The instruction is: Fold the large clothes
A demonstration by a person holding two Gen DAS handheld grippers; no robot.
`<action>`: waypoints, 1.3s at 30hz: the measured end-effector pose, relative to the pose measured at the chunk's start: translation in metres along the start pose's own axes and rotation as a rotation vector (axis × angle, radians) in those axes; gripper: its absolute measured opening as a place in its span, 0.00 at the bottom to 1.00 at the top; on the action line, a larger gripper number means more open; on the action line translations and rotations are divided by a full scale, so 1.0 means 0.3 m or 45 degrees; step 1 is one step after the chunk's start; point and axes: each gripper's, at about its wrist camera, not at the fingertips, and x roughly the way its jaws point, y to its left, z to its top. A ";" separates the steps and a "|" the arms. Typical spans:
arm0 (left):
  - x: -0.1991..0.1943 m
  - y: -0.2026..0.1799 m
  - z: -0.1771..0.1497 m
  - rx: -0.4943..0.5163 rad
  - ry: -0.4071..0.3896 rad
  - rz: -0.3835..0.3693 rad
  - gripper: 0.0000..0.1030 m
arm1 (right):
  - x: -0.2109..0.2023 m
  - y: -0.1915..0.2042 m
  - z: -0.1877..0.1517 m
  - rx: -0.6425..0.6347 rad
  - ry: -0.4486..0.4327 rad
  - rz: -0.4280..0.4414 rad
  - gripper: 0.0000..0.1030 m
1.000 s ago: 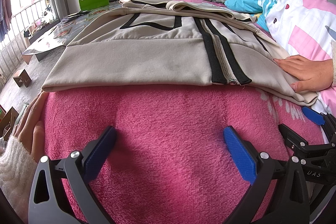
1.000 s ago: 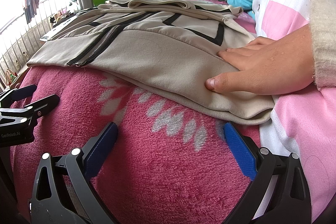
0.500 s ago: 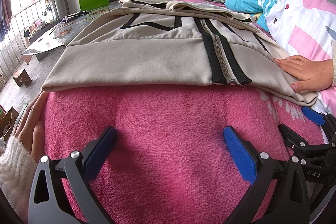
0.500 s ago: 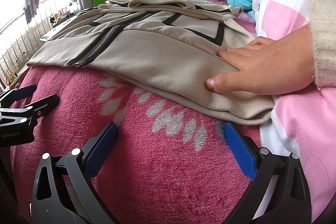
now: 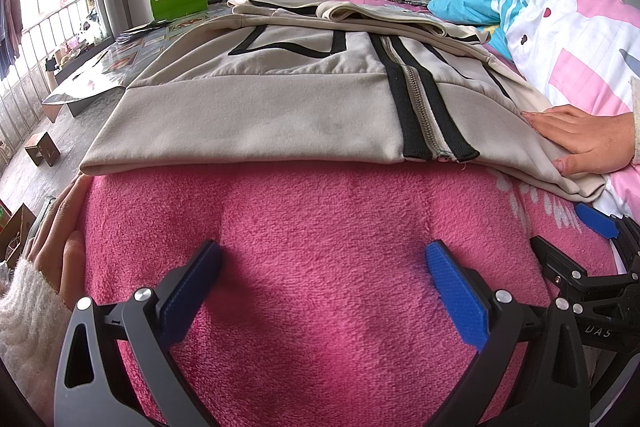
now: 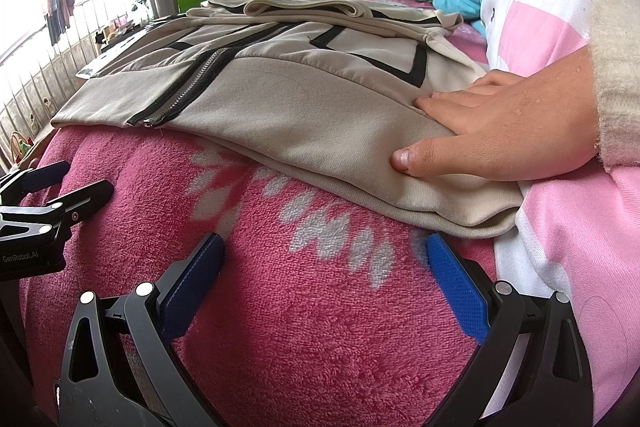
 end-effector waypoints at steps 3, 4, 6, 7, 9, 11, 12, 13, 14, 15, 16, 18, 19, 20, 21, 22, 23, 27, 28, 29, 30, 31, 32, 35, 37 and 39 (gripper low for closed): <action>0.000 -0.001 0.000 0.000 0.000 0.000 0.97 | 0.000 0.000 0.000 0.000 0.000 0.000 0.93; 0.000 0.000 0.000 0.000 0.000 0.001 0.97 | -0.001 -0.001 0.001 0.000 0.000 0.000 0.93; 0.000 -0.001 0.000 0.000 0.000 0.000 0.97 | -0.001 -0.001 0.000 0.000 0.000 0.000 0.93; 0.000 -0.001 0.000 0.001 0.000 0.001 0.97 | -0.001 0.000 0.000 0.000 0.000 0.000 0.93; 0.000 0.000 0.000 0.001 0.000 0.000 0.97 | 0.000 0.000 0.000 0.000 0.000 0.000 0.93; 0.000 0.000 0.000 0.001 0.000 0.001 0.97 | 0.000 0.000 0.000 0.000 0.000 0.000 0.93; 0.000 0.001 0.001 0.001 0.000 0.001 0.97 | 0.000 0.000 0.000 0.000 0.000 0.000 0.93; 0.000 -0.001 0.000 0.001 0.000 0.001 0.97 | -0.001 0.000 0.001 0.000 0.000 0.000 0.93; 0.000 -0.001 0.000 0.001 0.000 0.001 0.97 | -0.001 -0.001 0.000 0.000 0.000 0.000 0.93; 0.000 -0.001 0.000 0.001 0.000 0.000 0.97 | -0.001 -0.001 0.000 0.000 0.000 0.000 0.93; 0.000 0.000 0.000 0.001 0.000 0.001 0.97 | 0.000 0.000 0.000 0.000 0.000 0.000 0.93; 0.000 0.002 0.000 0.000 0.000 0.000 0.97 | 0.000 0.000 0.000 0.000 0.000 0.000 0.93; 0.000 0.000 0.000 0.001 0.000 0.000 0.97 | -0.001 -0.001 0.001 0.000 0.000 0.000 0.93; 0.000 -0.001 0.000 0.001 0.000 0.000 0.97 | 0.000 -0.001 0.000 0.000 0.000 0.000 0.93; 0.000 -0.001 0.000 0.001 0.000 0.000 0.97 | -0.001 -0.001 0.000 0.000 0.000 0.000 0.93; 0.000 0.000 0.000 0.001 0.000 0.001 0.97 | -0.001 -0.001 0.000 0.000 0.000 0.000 0.93; 0.000 -0.001 0.000 0.001 0.000 0.000 0.97 | -0.001 -0.001 0.000 0.000 0.000 0.000 0.93; 0.000 -0.001 0.000 0.001 0.000 0.000 0.97 | -0.001 -0.001 0.001 0.000 0.000 0.000 0.93; 0.000 -0.001 0.000 0.001 0.000 0.000 0.97 | 0.000 0.000 0.000 0.000 0.000 0.000 0.93; 0.000 0.001 0.000 0.001 0.000 0.000 0.97 | -0.001 -0.001 0.000 0.000 0.000 0.000 0.93; 0.000 0.002 0.000 0.001 0.000 0.000 0.97 | -0.001 -0.001 0.001 0.000 0.000 0.000 0.93; 0.000 0.000 0.000 0.000 0.000 0.000 0.97 | 0.000 0.000 0.000 0.000 0.000 0.000 0.93; 0.000 0.001 0.000 0.000 0.000 0.000 0.97 | -0.001 -0.001 0.000 0.000 0.000 0.000 0.93; 0.000 0.000 0.000 0.000 0.000 0.000 0.97 | -0.001 -0.001 0.001 0.000 0.000 0.000 0.93; 0.000 0.001 0.000 0.000 0.000 0.000 0.97 | -0.001 -0.001 0.001 0.000 0.000 0.000 0.93; 0.000 0.000 0.000 0.000 0.000 0.000 0.97 | 0.000 0.000 0.000 0.000 0.000 0.000 0.93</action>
